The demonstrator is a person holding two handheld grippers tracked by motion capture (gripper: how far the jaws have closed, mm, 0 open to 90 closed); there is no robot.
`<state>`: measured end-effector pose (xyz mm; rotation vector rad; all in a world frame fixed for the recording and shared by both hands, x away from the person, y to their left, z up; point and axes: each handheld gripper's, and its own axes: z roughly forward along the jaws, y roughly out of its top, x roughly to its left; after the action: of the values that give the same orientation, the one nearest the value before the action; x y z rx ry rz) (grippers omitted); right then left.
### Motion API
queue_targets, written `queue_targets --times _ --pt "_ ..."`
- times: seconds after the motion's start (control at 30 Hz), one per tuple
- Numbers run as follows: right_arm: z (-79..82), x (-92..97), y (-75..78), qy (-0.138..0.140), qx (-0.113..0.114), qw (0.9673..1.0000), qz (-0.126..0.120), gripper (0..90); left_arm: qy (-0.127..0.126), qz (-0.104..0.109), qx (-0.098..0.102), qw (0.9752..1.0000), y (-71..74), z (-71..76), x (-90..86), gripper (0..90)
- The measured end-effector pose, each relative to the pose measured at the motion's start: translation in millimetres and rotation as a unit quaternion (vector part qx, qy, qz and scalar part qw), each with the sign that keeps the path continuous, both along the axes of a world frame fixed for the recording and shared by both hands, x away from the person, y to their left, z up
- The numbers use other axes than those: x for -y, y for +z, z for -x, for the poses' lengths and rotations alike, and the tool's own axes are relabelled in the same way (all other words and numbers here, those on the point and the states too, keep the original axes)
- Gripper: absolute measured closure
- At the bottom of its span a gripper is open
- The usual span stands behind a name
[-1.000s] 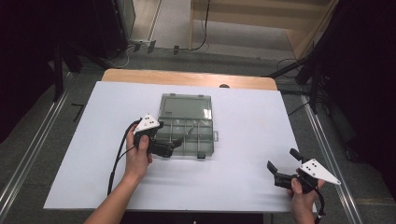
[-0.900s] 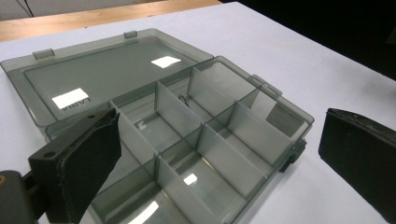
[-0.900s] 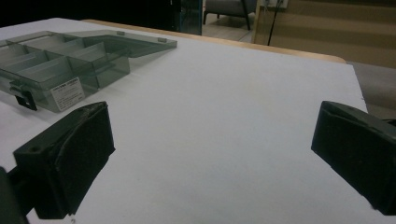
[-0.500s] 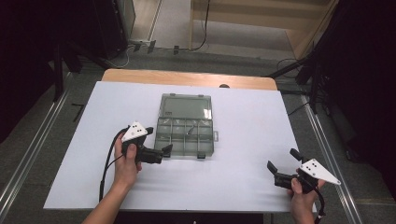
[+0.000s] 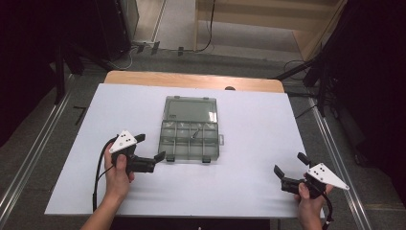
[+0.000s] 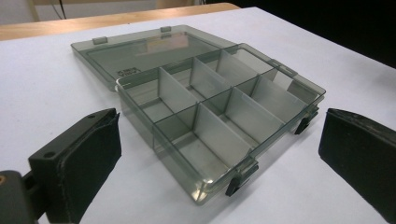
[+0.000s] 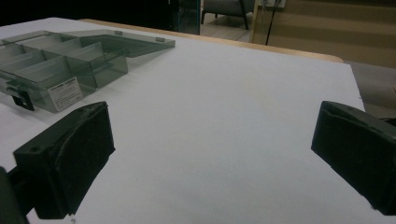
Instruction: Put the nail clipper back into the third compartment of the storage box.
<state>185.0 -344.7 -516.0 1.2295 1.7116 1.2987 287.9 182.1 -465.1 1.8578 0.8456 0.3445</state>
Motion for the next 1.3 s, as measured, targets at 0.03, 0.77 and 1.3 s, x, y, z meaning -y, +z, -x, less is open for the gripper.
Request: queue_targets --times 0.03,0.77,1.3 --pt "0.0 0.0 0.0 0.000 0.000 1.0000 0.000 0.0 0.001 0.001 0.004 1.0000 -0.4 1.4 -3.2 0.0" --pt "0.0 -0.5 -0.1 -0.003 -0.002 1.0000 -0.001 0.0 0.030 0.023 0.038 0.9986 -7.4 24.3 -57.1 0.0" --pt "0.0 -0.1 -0.3 -0.005 -0.002 1.0000 -0.002 0.0 0.052 0.013 0.048 0.9974 -16.1 35.7 -88.7 0.0"
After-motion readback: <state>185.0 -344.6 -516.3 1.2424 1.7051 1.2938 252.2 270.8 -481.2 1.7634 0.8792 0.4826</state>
